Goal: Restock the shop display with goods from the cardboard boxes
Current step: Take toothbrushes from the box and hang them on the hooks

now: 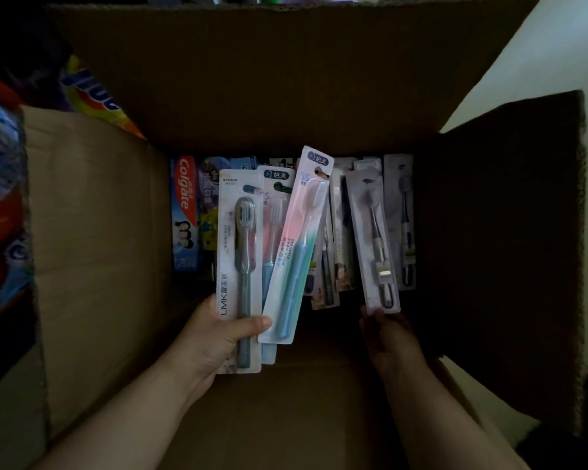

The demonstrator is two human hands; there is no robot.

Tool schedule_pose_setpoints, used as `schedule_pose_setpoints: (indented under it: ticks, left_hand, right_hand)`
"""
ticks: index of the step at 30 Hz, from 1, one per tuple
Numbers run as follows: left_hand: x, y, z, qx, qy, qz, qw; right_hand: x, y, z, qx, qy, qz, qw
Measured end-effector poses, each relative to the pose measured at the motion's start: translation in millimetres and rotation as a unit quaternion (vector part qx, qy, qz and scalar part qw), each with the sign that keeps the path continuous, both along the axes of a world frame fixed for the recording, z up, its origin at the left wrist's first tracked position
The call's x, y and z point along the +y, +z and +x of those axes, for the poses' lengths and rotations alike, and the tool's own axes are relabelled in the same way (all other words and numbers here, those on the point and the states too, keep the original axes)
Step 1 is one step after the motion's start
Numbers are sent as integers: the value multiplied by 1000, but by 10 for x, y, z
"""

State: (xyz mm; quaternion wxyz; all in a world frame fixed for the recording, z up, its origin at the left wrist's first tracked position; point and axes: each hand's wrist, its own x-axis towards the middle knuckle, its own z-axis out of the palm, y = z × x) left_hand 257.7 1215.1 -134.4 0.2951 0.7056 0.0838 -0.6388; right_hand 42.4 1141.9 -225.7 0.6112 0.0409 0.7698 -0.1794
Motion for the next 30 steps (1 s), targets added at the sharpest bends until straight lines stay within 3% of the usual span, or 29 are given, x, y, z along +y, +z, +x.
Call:
schedule_pose_setpoints:
  ticks: [4,8,11,19,23,30]
  left_hand:
    - [35,-3,10,3,3,3,1000]
    - [88,-28,39,5,2,7,1000]
    - [123,-43,64,1,0,11,1000]
    - [122,-94,118,12,-5,11,1000]
    - [97,-102,100,7,2,8,1000]
    - [51,-35,122,2,16,11,1000]
  right_hand:
    - [-13,-54,56,-17,30,2,999]
    - [-41,-62,233,1,166,-16,986]
    - [-57,-106,323,15,204,13,979]
    - [-419,-173,134,5,-25,9,1000]
    - [-424,-228,162,9,-24,36,999]
    - [-271,275,296,-95,-77,51,991]
